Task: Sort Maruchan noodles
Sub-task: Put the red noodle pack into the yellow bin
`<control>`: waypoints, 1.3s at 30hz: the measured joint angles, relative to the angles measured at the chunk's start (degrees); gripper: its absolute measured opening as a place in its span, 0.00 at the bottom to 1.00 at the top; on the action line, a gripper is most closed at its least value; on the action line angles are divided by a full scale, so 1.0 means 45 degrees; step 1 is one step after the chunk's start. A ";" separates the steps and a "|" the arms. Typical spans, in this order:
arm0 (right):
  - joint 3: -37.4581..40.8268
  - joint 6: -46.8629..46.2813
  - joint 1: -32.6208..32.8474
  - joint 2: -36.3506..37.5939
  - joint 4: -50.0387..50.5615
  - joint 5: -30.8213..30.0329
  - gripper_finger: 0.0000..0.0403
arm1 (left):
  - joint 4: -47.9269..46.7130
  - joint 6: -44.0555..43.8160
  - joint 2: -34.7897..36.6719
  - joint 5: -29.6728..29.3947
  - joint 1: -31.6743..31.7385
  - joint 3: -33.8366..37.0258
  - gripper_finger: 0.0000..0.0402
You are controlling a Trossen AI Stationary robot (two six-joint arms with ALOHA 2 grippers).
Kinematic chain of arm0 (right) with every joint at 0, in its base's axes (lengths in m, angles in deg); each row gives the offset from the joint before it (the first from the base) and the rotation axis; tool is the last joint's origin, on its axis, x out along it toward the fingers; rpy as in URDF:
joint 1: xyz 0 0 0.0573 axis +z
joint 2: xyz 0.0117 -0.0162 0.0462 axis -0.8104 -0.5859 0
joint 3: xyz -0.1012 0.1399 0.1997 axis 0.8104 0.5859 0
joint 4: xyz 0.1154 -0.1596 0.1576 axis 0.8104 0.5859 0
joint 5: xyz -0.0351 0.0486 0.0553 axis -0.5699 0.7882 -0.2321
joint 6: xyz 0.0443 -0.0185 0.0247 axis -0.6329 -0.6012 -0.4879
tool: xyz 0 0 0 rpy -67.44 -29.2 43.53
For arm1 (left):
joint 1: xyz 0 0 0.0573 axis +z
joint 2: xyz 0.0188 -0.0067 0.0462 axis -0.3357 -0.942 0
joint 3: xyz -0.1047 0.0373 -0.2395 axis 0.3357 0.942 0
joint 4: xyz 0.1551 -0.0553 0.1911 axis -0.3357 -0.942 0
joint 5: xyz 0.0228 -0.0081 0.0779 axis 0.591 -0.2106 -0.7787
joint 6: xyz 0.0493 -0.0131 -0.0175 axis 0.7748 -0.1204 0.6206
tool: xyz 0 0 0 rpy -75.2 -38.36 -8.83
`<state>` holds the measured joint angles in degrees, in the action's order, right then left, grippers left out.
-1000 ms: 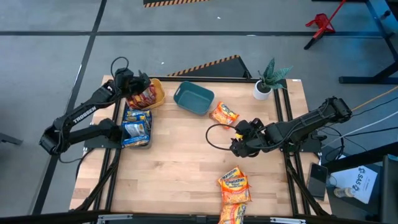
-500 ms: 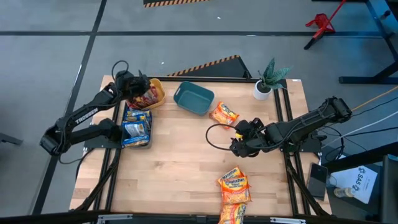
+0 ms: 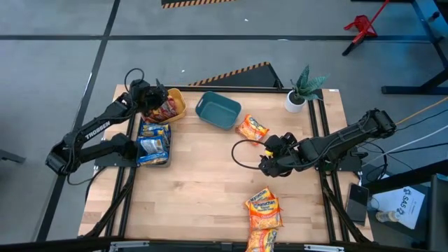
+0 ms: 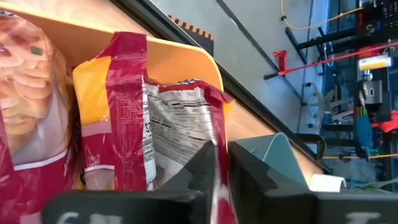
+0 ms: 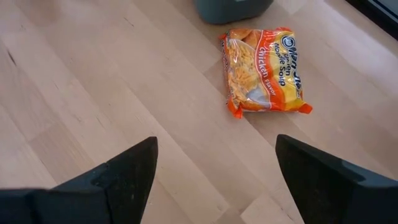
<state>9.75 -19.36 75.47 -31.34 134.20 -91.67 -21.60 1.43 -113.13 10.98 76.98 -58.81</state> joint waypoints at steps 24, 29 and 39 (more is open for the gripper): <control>0.0006 0.0789 -0.0770 -0.0199 -0.0485 -0.0139 0.78 | 0.2368 -0.0314 0.1445 0.2360 0.0000 0.0000 0.26; 0.0014 0.2518 -0.2198 -0.0435 -0.2565 0.0662 0.78 | 0.5484 -0.1024 0.2127 0.4111 -0.0196 0.0000 0.26; -0.0102 0.5047 -0.4995 -0.1345 -0.9779 0.3372 0.78 | 1.3645 -0.2359 0.3545 0.4509 -0.1744 -0.0005 0.26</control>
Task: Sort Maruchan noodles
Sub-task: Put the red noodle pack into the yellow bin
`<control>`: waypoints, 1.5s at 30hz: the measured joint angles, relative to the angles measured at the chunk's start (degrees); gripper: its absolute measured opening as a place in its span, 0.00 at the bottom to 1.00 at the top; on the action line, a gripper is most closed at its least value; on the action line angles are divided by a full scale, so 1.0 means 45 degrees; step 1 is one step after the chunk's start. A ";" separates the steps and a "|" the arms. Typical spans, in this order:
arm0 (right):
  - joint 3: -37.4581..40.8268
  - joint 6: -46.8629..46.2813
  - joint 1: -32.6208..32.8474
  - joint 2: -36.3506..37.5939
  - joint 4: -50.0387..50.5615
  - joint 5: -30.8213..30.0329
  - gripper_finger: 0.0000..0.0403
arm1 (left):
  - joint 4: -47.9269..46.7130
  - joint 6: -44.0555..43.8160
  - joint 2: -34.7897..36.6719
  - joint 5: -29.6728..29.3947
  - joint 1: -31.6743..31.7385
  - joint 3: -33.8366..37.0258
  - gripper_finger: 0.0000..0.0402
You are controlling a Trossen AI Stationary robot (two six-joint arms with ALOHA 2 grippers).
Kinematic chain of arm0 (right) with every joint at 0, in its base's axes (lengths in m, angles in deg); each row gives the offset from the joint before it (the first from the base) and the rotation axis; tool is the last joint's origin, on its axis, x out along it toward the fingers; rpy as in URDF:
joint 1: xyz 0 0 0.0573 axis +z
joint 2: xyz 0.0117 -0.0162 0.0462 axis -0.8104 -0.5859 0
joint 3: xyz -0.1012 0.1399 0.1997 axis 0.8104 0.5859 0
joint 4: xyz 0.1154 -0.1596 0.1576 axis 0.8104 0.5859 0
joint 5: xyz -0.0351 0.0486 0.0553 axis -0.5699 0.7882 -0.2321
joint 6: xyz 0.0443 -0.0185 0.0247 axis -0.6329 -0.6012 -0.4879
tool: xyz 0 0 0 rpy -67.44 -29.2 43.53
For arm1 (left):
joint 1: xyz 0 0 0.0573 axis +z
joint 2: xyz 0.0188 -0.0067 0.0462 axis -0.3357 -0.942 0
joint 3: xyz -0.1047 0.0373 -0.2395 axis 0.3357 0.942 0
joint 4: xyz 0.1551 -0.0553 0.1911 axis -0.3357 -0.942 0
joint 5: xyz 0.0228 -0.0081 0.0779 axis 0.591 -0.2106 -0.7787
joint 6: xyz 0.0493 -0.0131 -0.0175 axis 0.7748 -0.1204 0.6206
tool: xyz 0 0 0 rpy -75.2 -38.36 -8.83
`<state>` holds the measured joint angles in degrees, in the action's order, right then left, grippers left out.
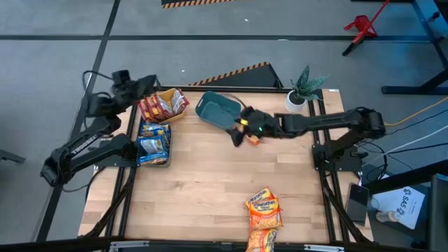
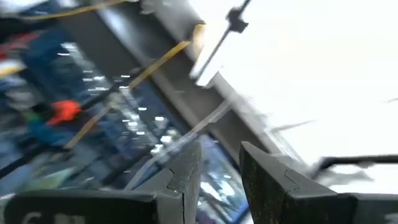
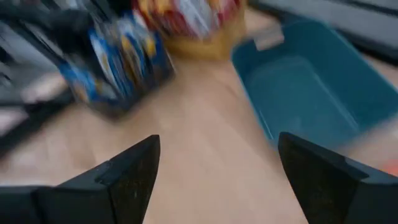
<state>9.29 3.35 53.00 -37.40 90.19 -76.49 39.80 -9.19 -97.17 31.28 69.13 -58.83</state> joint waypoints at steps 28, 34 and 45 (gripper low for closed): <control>-0.6708 0.2079 -0.1693 -0.6597 0.2718 0.1835 0.78 | -0.0555 0.1390 0.1323 0.0145 -0.1379 -0.0005 0.26; -0.6717 0.2107 -0.2084 -0.6648 0.2137 0.1587 0.78 | -0.0597 0.1724 0.1325 0.0056 -0.1379 -0.0005 0.26; -0.6732 0.2142 -0.2573 -0.7200 0.0551 0.1235 0.76 | -0.1190 0.2025 0.1320 0.0049 -0.1377 -0.0005 0.26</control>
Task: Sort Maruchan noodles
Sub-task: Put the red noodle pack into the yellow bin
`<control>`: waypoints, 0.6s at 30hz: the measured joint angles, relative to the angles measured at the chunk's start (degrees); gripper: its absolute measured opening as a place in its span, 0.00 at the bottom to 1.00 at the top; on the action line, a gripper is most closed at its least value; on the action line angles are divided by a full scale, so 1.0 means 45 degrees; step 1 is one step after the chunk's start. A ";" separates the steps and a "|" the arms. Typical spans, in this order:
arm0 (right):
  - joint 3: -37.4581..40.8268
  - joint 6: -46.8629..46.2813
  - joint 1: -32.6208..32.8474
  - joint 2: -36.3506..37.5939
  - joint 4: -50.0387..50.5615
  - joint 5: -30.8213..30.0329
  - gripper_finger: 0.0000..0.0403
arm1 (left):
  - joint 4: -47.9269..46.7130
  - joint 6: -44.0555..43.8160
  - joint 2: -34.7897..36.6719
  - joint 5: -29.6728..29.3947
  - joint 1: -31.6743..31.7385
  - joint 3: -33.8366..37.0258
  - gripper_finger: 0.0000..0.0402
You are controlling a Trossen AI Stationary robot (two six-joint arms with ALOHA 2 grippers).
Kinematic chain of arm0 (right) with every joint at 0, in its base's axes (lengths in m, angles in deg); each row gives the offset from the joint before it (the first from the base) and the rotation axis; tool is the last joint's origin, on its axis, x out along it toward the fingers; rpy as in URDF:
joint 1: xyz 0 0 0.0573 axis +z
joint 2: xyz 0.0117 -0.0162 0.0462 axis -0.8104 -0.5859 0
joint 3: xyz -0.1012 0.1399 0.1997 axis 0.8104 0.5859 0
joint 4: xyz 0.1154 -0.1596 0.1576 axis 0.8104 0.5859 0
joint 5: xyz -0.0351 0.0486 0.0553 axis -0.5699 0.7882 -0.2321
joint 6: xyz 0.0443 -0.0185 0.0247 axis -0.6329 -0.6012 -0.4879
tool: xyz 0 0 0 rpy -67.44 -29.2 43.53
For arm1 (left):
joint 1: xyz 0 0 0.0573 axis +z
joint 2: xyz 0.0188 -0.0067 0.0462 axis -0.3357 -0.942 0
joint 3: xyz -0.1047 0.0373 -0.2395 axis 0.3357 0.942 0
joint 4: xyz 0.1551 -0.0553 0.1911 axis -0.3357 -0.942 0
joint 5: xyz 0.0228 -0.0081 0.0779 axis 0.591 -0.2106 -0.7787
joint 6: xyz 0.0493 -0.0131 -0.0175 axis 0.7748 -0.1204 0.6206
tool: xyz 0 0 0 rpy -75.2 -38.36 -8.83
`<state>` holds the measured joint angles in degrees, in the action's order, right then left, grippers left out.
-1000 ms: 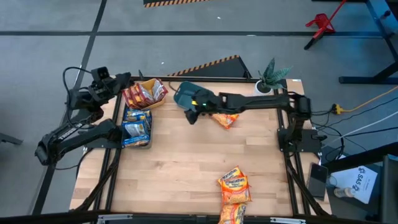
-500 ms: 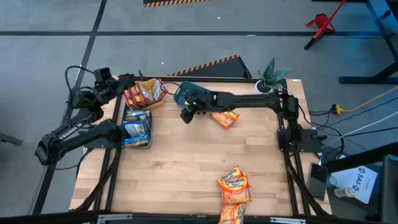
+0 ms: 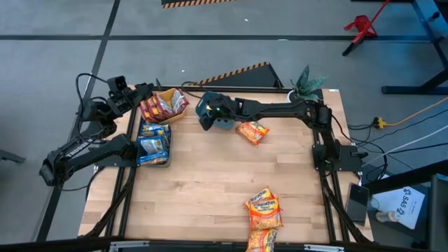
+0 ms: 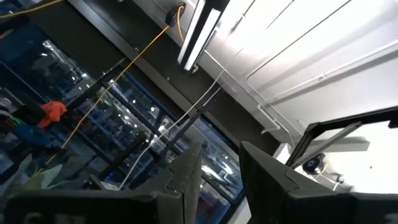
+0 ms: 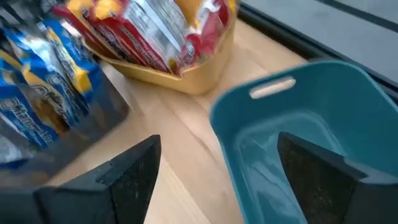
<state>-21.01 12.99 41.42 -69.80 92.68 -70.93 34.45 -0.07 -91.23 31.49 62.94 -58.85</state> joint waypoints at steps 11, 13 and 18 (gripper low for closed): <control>0.0005 0.0325 -0.0257 -0.0650 -0.2554 0.0006 0.29 | -0.0087 0.0618 0.0000 -0.0286 0.0001 0.0000 0.26; 0.0000 0.0335 -0.0388 -0.0650 -0.3011 0.0043 0.16 | -0.0305 0.0691 0.0007 -0.0342 -0.0001 0.0000 0.26; 0.0000 0.0196 -0.0818 -0.0650 -0.3729 0.0199 0.04 | -0.1361 0.0719 0.0005 -0.0393 -0.0003 0.0000 0.26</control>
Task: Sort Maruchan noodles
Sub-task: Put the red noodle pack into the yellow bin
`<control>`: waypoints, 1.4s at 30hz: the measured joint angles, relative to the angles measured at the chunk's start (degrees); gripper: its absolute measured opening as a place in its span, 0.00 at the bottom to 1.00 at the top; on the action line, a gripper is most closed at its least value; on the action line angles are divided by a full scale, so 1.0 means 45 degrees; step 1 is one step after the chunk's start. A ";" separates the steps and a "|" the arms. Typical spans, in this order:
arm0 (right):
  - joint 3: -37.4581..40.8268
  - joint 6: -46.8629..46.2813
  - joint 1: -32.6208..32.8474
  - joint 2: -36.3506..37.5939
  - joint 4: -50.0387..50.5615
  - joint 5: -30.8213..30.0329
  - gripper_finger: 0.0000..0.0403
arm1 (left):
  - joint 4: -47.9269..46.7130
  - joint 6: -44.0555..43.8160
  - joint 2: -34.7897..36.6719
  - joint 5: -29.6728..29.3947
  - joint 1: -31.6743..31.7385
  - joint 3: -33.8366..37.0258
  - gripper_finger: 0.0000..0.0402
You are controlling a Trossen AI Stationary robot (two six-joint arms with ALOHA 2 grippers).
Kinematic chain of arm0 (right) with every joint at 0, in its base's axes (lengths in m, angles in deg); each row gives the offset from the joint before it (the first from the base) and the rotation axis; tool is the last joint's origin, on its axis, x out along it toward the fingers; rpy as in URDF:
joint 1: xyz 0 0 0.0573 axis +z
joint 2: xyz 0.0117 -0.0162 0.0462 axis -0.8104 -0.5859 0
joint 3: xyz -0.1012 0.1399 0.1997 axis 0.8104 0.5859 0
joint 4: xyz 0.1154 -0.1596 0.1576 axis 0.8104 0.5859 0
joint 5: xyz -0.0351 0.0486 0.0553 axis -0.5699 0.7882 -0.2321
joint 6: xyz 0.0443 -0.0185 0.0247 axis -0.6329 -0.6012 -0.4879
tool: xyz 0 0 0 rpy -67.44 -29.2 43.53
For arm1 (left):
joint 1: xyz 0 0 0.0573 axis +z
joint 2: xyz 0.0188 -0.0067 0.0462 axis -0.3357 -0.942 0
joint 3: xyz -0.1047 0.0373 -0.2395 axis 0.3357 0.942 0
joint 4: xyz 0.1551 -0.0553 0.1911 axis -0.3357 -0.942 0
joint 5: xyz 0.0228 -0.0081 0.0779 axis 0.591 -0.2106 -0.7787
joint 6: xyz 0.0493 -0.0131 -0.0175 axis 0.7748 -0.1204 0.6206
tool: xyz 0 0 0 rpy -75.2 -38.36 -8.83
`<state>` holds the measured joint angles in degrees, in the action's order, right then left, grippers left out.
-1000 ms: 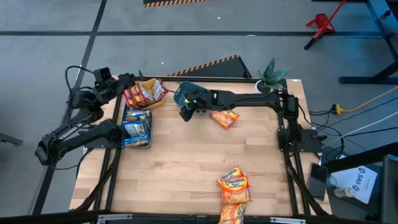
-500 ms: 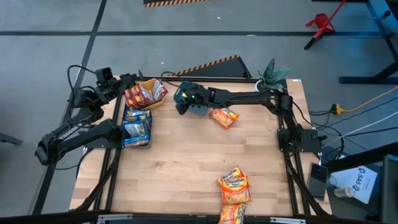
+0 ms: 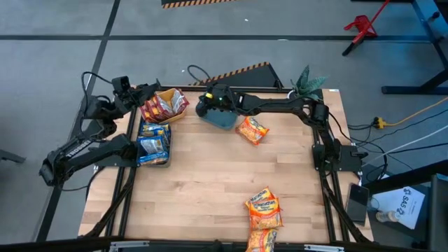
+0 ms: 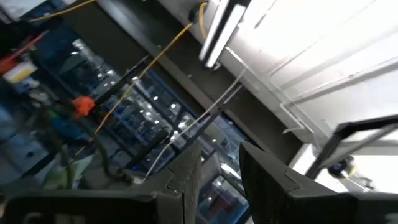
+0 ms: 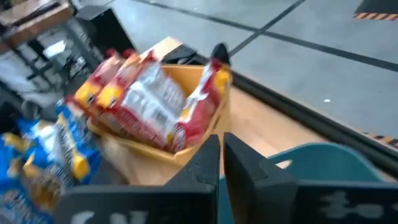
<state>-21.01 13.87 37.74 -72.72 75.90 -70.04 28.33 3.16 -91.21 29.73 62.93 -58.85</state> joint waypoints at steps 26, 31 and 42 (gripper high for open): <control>-0.0010 0.1353 -0.0089 0.5934 0.6591 -0.0527 0.00 | -0.6906 0.2793 -0.4972 -0.3667 0.0015 -0.0165 0.00; -0.0010 0.1346 -0.0017 0.6346 0.7347 -0.0610 0.00 | -0.8095 0.3727 -0.5854 -0.3765 0.0010 -0.1833 0.00; -0.0010 0.1372 -0.0017 0.6416 0.7897 -0.0610 0.00 | -1.4562 0.8047 -0.9336 -0.5434 0.0015 -0.7070 0.00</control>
<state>-21.05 20.04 37.66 -43.85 111.43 -72.78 -37.20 39.37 -133.23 5.27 62.99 -90.67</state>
